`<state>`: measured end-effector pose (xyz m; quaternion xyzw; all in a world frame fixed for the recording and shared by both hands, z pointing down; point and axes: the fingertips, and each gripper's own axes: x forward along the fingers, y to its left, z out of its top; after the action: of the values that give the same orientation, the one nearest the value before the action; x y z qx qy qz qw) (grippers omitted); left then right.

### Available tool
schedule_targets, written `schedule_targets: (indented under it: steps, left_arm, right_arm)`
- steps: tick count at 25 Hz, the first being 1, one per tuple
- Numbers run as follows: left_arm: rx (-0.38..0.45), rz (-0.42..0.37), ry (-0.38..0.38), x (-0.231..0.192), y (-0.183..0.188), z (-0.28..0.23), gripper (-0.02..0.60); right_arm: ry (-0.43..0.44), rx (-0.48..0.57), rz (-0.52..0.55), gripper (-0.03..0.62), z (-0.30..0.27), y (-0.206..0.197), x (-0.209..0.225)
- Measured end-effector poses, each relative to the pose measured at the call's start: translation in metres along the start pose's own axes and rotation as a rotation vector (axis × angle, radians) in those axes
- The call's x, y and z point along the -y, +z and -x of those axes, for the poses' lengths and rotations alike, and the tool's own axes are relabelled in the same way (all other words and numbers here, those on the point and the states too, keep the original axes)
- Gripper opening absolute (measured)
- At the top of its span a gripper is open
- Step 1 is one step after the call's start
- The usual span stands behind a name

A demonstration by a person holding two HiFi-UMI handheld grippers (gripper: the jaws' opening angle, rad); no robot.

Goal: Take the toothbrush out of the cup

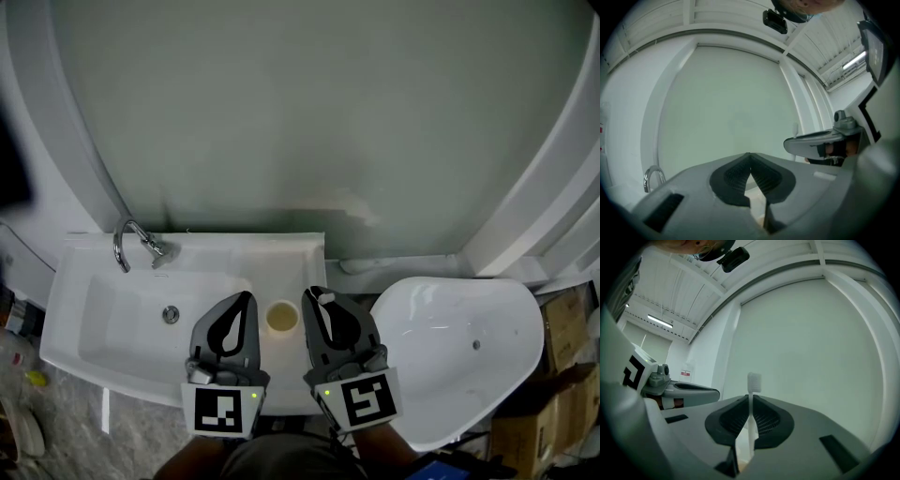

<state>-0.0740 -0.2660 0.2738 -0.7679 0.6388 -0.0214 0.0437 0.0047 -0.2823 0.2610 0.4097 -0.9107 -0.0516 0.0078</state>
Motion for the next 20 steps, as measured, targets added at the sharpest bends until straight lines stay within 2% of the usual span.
schedule_targets:
  steps: [20]
  left_arm:
    - [-0.007,-0.012,0.009,-0.0065,-0.0001,-0.0009,0.011]
  right_arm:
    - [0.008,0.014,-0.011,0.031,-0.0072,0.0029,-0.0037]
